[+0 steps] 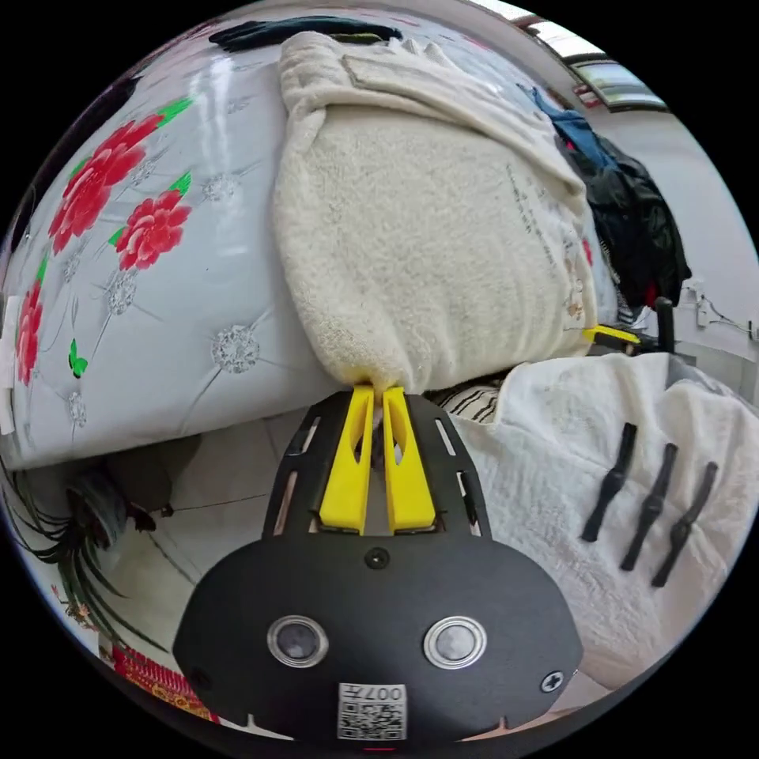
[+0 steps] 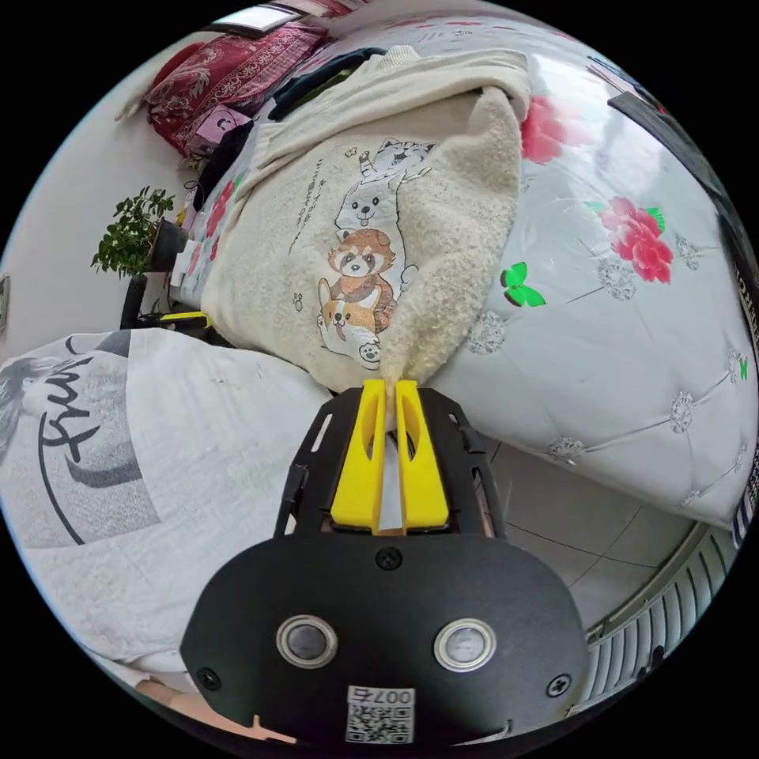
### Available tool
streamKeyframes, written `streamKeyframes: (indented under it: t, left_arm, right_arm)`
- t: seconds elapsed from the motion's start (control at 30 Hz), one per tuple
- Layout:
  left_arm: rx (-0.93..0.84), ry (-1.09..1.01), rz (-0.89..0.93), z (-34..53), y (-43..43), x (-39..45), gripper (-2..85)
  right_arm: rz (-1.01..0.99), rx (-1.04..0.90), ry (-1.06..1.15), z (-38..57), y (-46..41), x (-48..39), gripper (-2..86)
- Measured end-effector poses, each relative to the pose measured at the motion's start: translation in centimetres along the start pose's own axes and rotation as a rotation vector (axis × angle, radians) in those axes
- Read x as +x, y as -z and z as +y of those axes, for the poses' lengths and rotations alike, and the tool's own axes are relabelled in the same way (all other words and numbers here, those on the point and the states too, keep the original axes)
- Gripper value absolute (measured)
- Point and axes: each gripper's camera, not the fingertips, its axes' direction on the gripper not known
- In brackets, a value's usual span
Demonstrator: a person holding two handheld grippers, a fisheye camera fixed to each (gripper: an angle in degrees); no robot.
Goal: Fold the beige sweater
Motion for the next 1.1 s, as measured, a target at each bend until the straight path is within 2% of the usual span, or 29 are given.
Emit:
streamKeyframes:
  t: [0.03,0.1,0.17,0.27,0.37,0.6,0.73,0.8,0.87,0.93,1.03,1.1]
  left_arm:
    - [0.117,0.012,0.093,-0.8,2.6,-0.5,-0.2]
    - [0.234,0.024,0.148,-2.5,5.5,-1.2,-0.1]
    - [0.305,0.057,0.132,-4.4,7.1,-2.0,0.5]
    - [0.303,0.135,0.079,-6.8,7.5,-3.3,4.5]
    - [0.292,0.145,0.045,-6.3,7.2,-3.6,11.1]
    - [0.167,0.173,0.117,-7.6,3.4,-2.9,13.3]
    - [0.026,0.172,0.072,-11.3,1.5,-1.4,11.3]
    - [-0.052,0.159,0.035,-13.2,1.3,-1.0,4.7]
    - [-0.071,0.113,0.092,-14.1,2.2,-0.9,2.7]
    - [-0.073,0.084,0.179,-14.5,3.7,-1.2,1.7]
    - [0.077,0.113,0.481,-14.7,7.8,-3.6,0.8]
    - [0.181,0.145,0.6,-14.8,9.7,-5.0,0.6]
  right_arm:
    - [-0.063,0.066,0.007,-0.3,2.1,0.2,1.7]
    - [-0.158,0.192,0.002,-1.0,5.5,0.7,1.4]
    - [-0.214,0.365,-0.012,-2.5,9.5,1.4,1.7]
    - [-0.197,0.455,-0.053,-5.1,11.7,1.8,4.2]
    - [-0.138,0.373,-0.078,-6.6,10.6,1.9,7.6]
    - [-0.158,0.269,-0.121,-7.5,6.7,2.0,9.4]
    - [-0.019,0.299,0.028,-10.4,7.5,-1.9,9.8]
    - [0.101,0.305,0.153,-11.8,7.3,-4.5,10.0]
    - [0.299,0.284,0.304,-13.4,5.8,-7.5,10.2]
    - [0.411,0.216,0.344,-15.0,3.8,-8.1,9.8]
    - [0.357,0.039,0.334,-17.3,1.2,-6.8,6.5]
    - [0.316,0.068,0.341,-17.5,2.4,-6.6,4.0]
